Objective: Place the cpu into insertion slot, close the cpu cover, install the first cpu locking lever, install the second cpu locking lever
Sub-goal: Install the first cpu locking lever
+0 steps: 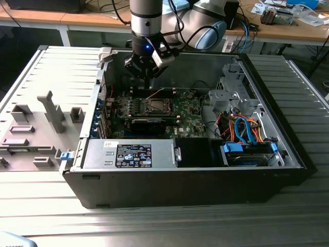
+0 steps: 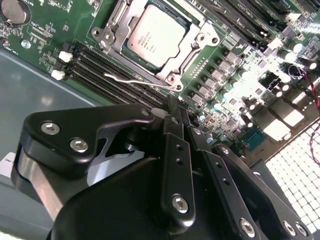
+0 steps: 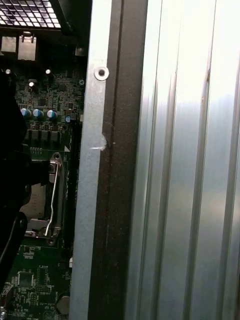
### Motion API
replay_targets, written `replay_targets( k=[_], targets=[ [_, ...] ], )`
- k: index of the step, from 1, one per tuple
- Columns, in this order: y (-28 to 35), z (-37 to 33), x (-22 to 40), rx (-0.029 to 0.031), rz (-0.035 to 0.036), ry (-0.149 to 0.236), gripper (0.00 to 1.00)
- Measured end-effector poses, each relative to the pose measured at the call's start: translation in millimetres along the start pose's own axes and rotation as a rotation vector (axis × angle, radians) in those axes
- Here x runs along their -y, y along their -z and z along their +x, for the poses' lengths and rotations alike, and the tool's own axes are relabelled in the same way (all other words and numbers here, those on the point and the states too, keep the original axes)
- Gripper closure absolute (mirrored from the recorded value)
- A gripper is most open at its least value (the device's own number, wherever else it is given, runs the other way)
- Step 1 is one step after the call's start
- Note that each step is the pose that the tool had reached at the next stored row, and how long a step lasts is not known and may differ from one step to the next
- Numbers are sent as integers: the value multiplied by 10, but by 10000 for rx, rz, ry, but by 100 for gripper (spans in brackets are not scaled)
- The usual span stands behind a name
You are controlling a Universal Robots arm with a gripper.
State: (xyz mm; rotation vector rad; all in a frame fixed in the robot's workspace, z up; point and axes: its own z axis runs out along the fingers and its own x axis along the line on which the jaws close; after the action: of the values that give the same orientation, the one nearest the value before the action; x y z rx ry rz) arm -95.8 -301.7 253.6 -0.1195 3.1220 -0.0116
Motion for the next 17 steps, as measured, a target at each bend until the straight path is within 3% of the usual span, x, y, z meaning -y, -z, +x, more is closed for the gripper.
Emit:
replay_targets(
  k=[17],
  targets=[
    [-131,-4,-35,-3,3,-1,89]
  ],
)
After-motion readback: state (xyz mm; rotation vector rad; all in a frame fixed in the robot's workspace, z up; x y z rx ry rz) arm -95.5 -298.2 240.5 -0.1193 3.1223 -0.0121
